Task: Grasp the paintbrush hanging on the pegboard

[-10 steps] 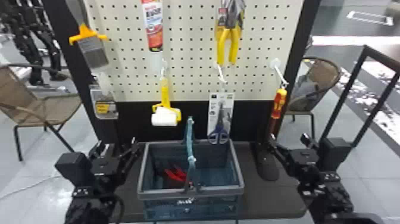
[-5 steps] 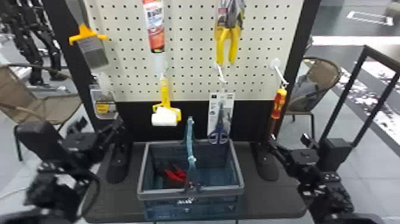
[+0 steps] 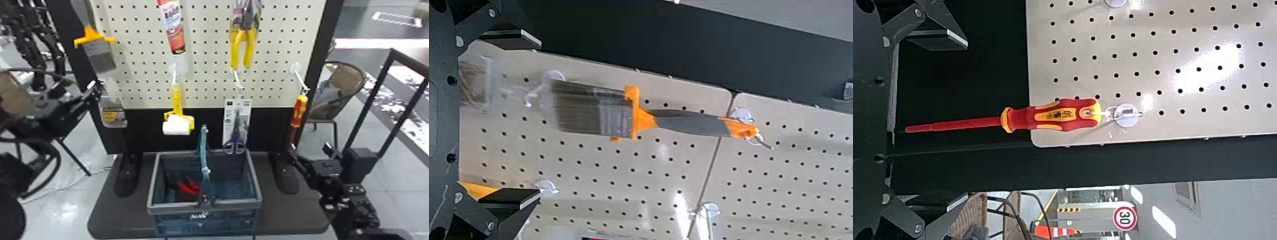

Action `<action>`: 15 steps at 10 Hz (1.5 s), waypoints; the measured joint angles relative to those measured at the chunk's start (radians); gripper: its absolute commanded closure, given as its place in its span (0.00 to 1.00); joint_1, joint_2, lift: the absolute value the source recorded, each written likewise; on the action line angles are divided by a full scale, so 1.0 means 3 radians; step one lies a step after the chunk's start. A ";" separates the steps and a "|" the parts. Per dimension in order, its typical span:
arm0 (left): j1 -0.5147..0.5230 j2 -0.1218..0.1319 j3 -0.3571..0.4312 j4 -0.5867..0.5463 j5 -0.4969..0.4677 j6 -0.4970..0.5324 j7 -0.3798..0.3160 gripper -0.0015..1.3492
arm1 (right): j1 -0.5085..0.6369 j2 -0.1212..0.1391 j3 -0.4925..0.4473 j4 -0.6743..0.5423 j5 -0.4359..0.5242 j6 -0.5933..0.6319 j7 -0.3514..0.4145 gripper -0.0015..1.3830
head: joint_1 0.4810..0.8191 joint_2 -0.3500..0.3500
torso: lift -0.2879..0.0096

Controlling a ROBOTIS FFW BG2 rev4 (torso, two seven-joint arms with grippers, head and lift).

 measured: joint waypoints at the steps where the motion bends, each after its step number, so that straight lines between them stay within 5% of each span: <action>1: -0.0126 0.0089 0.0036 0.0000 0.0137 0.0138 -0.0094 0.18 | 0.0000 -0.0002 0.0000 -0.0004 0.0001 0.0000 0.0000 0.16 | 0.20 0.50 | 0.63; 4: -0.0482 0.0368 0.0157 -0.0001 0.0429 0.0436 -0.0236 0.18 | 0.0001 -0.0005 0.0000 -0.0015 0.0000 0.0000 0.0000 0.16 | 0.20 0.50 | 0.63; 8: -0.0806 0.0528 0.0363 0.0027 0.0550 0.0805 -0.0304 0.18 | 0.0001 -0.0008 0.0000 -0.0019 0.0000 0.0000 0.0000 0.16 | 0.20 0.50 | 0.63; 11: -0.1115 0.0784 0.0202 0.0619 0.0961 0.0742 -0.0554 0.18 | -0.0009 -0.0014 0.0003 -0.0033 0.0000 0.0000 0.0009 0.16 | 0.20 0.50 | 0.63; 15: -0.1508 0.0812 -0.0115 0.1207 0.0958 0.0772 -0.0907 0.18 | -0.0024 -0.0024 0.0016 -0.0037 0.0000 0.0008 0.0020 0.16 | 0.20 0.50 | 0.63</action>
